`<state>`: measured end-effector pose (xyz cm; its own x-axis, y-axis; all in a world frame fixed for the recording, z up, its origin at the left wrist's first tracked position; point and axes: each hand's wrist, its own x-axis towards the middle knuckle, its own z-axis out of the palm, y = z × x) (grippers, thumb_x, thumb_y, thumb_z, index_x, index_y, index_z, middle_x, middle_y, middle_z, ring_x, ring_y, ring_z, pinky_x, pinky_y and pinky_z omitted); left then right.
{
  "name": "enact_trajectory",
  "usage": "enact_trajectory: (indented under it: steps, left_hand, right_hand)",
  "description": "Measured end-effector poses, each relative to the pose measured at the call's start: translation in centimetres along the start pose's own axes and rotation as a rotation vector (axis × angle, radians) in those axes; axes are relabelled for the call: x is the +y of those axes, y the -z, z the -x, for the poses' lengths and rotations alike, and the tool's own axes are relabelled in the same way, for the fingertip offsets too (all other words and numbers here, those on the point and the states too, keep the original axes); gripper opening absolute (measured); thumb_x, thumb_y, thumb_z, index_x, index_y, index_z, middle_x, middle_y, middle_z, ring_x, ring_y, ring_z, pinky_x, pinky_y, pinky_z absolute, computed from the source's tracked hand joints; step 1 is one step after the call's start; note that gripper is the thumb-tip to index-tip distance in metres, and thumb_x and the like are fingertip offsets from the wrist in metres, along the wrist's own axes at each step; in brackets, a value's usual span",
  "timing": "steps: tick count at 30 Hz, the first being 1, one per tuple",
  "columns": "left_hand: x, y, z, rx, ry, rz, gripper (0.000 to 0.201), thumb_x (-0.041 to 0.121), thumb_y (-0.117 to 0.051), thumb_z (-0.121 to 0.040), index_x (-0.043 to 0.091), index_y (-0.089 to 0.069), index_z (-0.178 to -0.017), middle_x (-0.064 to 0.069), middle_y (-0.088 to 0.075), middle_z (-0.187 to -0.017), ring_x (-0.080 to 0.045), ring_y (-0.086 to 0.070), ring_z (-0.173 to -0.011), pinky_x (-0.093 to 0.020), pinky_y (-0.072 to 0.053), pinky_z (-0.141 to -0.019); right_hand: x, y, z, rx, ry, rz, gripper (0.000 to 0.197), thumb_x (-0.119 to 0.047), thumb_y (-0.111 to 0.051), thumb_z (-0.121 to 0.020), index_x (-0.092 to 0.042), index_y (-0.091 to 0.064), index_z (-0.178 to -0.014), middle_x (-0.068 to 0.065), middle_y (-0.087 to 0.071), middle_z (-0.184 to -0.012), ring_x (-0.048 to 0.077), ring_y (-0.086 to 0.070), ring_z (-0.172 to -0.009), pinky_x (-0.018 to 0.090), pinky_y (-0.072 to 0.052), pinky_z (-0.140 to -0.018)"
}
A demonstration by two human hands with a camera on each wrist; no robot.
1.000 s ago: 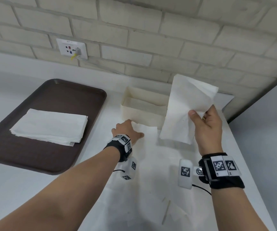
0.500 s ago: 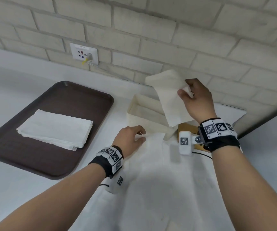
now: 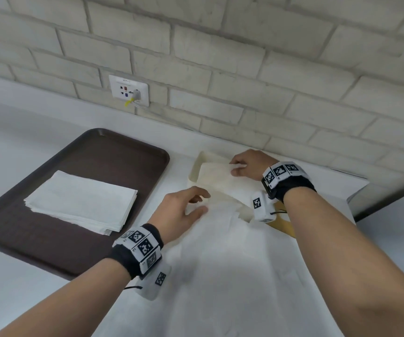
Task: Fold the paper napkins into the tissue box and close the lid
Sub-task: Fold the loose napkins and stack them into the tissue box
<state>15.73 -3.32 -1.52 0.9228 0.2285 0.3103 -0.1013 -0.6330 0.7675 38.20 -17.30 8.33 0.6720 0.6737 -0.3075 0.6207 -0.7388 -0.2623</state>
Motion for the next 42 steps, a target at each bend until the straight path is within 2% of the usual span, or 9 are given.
enact_trajectory:
  steps: [6, 11, 17, 21, 26, 30, 35, 38, 42]
  left_hand:
    - [-1.0, -0.5, -0.1, -0.099, -0.045, -0.084, 0.016, 0.023, -0.07, -0.098, 0.023, -0.076, -0.114, 0.01, -0.066, -0.099, 0.003, -0.059, -0.084, -0.003, -0.039, -0.08]
    - [-0.7, -1.0, -0.6, -0.111, -0.11, -0.122, 0.021, 0.036, -0.059, -0.102, 0.021, -0.07, -0.113, 0.006, -0.068, -0.103, -0.017, -0.065, -0.084, -0.032, -0.053, -0.078]
    - [1.0, 0.3, -0.7, 0.027, -0.15, 0.064, 0.019, 0.04, -0.057, -0.102, 0.026, -0.068, -0.108, 0.014, -0.074, -0.101, -0.013, -0.07, -0.089, -0.036, -0.054, -0.081]
    - [2.7, 1.3, -0.1, 0.116, -0.107, 0.232, 0.01, 0.044, -0.06, -0.099, 0.038, -0.061, -0.106, 0.012, -0.072, -0.097, -0.03, -0.067, -0.074, -0.045, -0.052, -0.071]
    - [5.4, 2.8, 0.3, 0.23, -0.141, 0.318, 0.007, 0.032, -0.063, -0.097, 0.036, -0.063, -0.103, 0.021, -0.071, -0.101, -0.014, -0.07, -0.081, -0.036, -0.054, -0.073]
    - [8.1, 4.6, 0.6, 0.319, -0.248, 0.389, 0.016, 0.018, -0.064, -0.095, 0.032, -0.064, -0.102, 0.03, -0.07, -0.101, 0.003, -0.069, -0.09, -0.012, -0.05, -0.079]
    - [10.8, 6.6, 1.0, 0.378, -0.288, 0.546, 0.018, 0.023, -0.069, -0.091, 0.041, -0.066, -0.095, 0.022, -0.071, -0.093, 0.0, -0.068, -0.083, -0.015, -0.051, -0.076]
    - [10.6, 6.7, 0.9, 0.322, -0.192, 0.652, 0.018, 0.031, -0.074, -0.086, 0.047, -0.067, -0.091, 0.023, -0.068, -0.085, 0.004, -0.063, -0.076, -0.013, -0.049, -0.07]
    - [7.4, 4.4, 1.5, 0.022, 0.043, 0.522, 0.01, 0.033, -0.073, -0.089, 0.04, -0.066, -0.091, 0.018, -0.07, -0.089, 0.0, -0.064, -0.081, -0.017, -0.049, -0.075]
  right_hand:
    - [1.5, -0.2, -1.2, -0.037, -0.014, 0.056, 0.038, -0.018, -0.069, -0.095, -0.02, -0.062, -0.133, 0.005, -0.061, -0.132, 0.019, -0.059, -0.115, 0.023, -0.04, -0.091]
    - [1.2, -0.3, -2.2, 0.09, 0.074, -0.086, 0.027, -0.016, -0.071, -0.095, -0.021, -0.069, -0.121, 0.0, -0.065, -0.12, 0.015, -0.06, -0.108, 0.023, -0.039, -0.089]
    - [1.5, -1.1, -2.9, -0.126, 0.02, 0.102, 0.054, -0.017, -0.073, -0.093, -0.022, -0.053, -0.142, 0.004, -0.056, -0.144, 0.02, -0.055, -0.131, 0.032, -0.044, -0.107]
    - [1.9, -0.8, -3.2, -0.119, 0.041, 0.138, 0.044, -0.012, -0.065, -0.096, -0.021, -0.056, -0.138, 0.006, -0.057, -0.141, 0.024, -0.056, -0.127, 0.034, -0.045, -0.105]
    - [2.4, -0.7, -3.3, -0.11, 0.05, 0.049, 0.039, -0.015, -0.068, -0.095, -0.022, -0.06, -0.133, 0.003, -0.06, -0.135, 0.022, -0.058, -0.124, 0.034, -0.045, -0.103]
    - [3.0, -1.5, -3.2, -0.181, 0.005, 0.108, 0.053, -0.02, -0.068, -0.096, -0.026, -0.049, -0.145, 0.0, -0.053, -0.145, 0.02, -0.052, -0.133, 0.033, -0.042, -0.11]
    - [3.4, -1.5, -3.4, -0.174, 0.048, 0.115, 0.04, -0.01, -0.06, -0.099, -0.033, -0.056, -0.132, 0.003, -0.059, -0.14, 0.022, -0.058, -0.123, 0.04, -0.048, -0.106]
    - [3.7, -1.4, -3.5, -0.154, 0.083, 0.074, 0.032, -0.013, -0.061, -0.1, -0.032, -0.061, -0.126, -0.002, -0.061, -0.13, 0.019, -0.06, -0.115, 0.038, -0.049, -0.101]
    - [3.6, -2.2, -3.1, -0.2, 0.035, 0.18, 0.038, -0.019, -0.064, -0.097, -0.024, -0.056, -0.134, -0.002, -0.059, -0.128, 0.022, -0.058, -0.112, 0.034, -0.047, -0.096]
